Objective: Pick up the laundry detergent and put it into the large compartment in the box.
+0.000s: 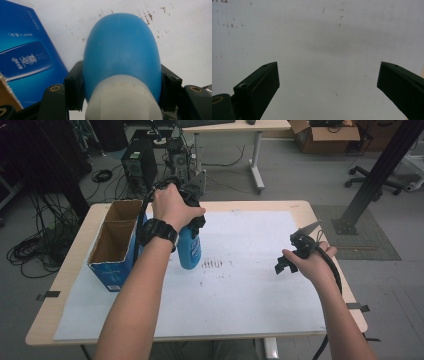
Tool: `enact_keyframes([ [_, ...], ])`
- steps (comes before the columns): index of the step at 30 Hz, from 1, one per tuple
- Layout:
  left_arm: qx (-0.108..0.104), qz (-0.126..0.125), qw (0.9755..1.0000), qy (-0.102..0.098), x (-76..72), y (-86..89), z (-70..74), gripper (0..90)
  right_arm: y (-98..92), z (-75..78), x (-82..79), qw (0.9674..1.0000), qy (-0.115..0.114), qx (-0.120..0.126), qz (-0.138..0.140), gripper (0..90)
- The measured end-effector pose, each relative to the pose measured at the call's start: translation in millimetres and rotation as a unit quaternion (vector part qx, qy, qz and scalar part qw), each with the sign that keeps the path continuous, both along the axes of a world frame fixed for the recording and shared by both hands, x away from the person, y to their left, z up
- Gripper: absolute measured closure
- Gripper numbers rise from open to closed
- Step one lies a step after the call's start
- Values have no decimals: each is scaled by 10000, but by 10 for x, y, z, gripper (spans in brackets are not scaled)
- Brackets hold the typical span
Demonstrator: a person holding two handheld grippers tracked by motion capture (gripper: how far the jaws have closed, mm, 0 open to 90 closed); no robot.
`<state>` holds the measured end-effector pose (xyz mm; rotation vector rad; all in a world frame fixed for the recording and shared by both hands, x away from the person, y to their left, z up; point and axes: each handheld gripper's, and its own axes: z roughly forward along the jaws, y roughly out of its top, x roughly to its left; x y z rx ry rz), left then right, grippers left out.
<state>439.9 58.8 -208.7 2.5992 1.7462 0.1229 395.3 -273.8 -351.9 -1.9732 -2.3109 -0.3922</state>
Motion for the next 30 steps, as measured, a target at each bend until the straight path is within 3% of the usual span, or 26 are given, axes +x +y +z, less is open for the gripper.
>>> enact_keyframes([
  [17,-54,172,9997,-148,3,341,428,374,86,29,37,10000,3,-10,36,44],
  [30,-144,468,9983,-306,-48,800,789,374,125,62,54,10000,-25,3,43,44],
])
